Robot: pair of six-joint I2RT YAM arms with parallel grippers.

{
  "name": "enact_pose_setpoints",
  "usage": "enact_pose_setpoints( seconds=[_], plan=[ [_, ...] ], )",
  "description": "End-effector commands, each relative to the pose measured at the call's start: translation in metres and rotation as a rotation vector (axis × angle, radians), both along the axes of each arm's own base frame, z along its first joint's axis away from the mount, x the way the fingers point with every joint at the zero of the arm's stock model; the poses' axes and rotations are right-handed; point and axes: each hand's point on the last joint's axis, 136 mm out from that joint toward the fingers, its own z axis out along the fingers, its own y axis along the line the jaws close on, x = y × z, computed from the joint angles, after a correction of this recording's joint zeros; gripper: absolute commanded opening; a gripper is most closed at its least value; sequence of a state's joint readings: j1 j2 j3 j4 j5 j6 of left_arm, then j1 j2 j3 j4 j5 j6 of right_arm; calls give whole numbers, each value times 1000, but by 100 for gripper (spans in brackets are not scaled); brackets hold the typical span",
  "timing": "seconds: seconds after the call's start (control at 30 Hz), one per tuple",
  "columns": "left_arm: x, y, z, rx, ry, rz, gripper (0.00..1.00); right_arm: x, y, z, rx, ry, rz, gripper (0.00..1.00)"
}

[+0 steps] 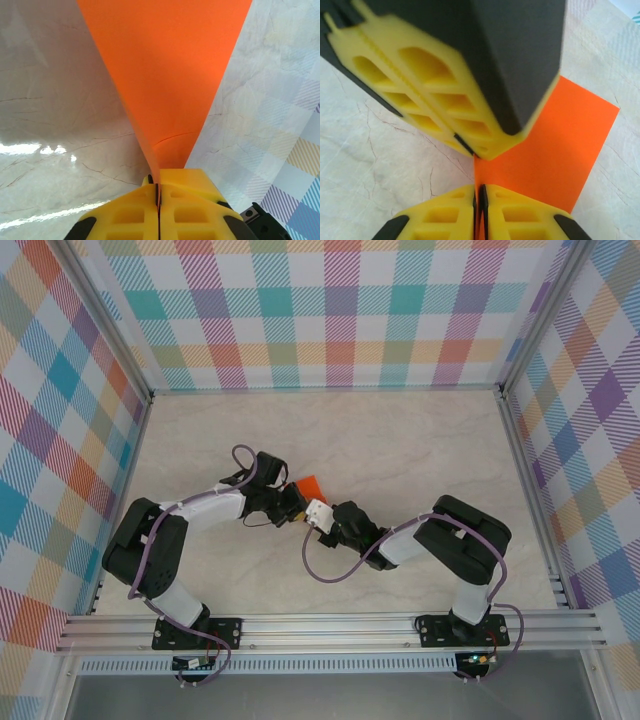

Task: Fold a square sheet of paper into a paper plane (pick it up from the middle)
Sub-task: Fold the wing for the fifth time at the center of the table.

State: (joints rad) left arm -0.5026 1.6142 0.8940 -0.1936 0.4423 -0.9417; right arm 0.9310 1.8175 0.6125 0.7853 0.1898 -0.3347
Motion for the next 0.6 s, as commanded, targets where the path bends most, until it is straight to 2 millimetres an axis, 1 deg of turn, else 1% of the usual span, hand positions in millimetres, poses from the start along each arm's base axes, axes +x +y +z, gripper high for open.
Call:
enact_pose_setpoints(
  seconds=[0.0, 0.07, 0.1, 0.2, 0.33, 0.4, 0.47, 0.57],
  plan=[
    [8, 4, 18, 28, -51, -3, 15, 0, 4, 8, 72, 61, -17, 11],
    [16, 11, 26, 40, -83, 11, 21, 1, 1, 9, 102, 113, -36, 10],
    [15, 18, 26, 60, -73, 19, 24, 1, 0, 10, 122, 143, -43, 10],
    [23, 33, 33, 81, -106, 56, 32, 2, -3, 8, 168, 237, -69, 9],
    [28, 49, 39, 91, -149, 92, 39, 4, -8, 11, 255, 362, -101, 8],
    [27, 53, 41, 97, -174, 96, 41, 5, -10, 15, 304, 424, -112, 8],
    [29, 53, 44, 80, -214, 99, 42, 8, -12, 18, 345, 480, -128, 7],
    [26, 50, 41, 45, -242, 89, 44, 12, -13, 19, 395, 575, -150, 7]
  ],
)
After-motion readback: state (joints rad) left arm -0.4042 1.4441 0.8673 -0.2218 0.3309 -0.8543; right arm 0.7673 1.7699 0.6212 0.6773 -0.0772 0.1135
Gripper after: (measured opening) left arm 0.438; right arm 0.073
